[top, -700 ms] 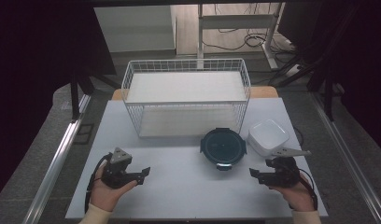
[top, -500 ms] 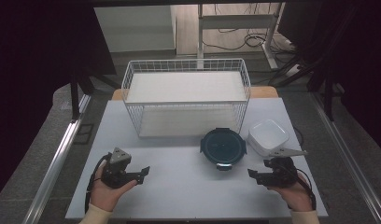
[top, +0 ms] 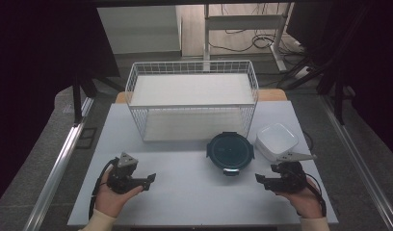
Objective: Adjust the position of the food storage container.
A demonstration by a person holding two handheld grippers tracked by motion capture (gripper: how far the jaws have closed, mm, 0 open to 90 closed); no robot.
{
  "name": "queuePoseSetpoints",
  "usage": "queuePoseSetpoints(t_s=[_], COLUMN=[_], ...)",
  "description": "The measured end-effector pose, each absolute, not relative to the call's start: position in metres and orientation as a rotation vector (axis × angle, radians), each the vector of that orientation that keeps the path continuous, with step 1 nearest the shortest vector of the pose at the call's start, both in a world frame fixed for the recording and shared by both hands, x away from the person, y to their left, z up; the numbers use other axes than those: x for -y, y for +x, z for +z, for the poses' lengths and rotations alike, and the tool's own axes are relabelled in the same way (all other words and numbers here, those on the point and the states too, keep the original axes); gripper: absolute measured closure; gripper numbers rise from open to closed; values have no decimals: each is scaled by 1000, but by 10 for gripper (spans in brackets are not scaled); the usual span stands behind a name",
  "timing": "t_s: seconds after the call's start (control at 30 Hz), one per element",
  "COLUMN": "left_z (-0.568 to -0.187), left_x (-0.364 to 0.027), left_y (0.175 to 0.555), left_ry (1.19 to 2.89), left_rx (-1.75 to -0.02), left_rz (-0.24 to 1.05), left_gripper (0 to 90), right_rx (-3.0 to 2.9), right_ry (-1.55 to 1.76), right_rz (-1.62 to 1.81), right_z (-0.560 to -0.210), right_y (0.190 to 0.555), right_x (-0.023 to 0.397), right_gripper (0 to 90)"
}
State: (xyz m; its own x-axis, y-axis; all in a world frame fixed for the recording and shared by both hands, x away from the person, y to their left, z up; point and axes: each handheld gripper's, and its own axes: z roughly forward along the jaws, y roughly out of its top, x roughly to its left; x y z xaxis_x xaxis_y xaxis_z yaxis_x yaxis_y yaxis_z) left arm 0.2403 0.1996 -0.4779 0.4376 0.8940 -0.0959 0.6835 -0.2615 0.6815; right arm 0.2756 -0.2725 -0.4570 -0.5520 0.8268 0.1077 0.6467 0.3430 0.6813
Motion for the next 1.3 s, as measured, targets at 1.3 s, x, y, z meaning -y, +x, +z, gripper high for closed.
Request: queuePoseSetpoints(t_s=[1.3], left_z=[-463], left_x=[-206], left_y=[237], left_ry=[2009], left_rx=[-1275], left_rz=[345], left_gripper=[203], right_rx=[-2391], right_ry=[1377], right_rz=[943], right_z=[-409], right_y=[318], right_x=[263], right_gripper=[531])
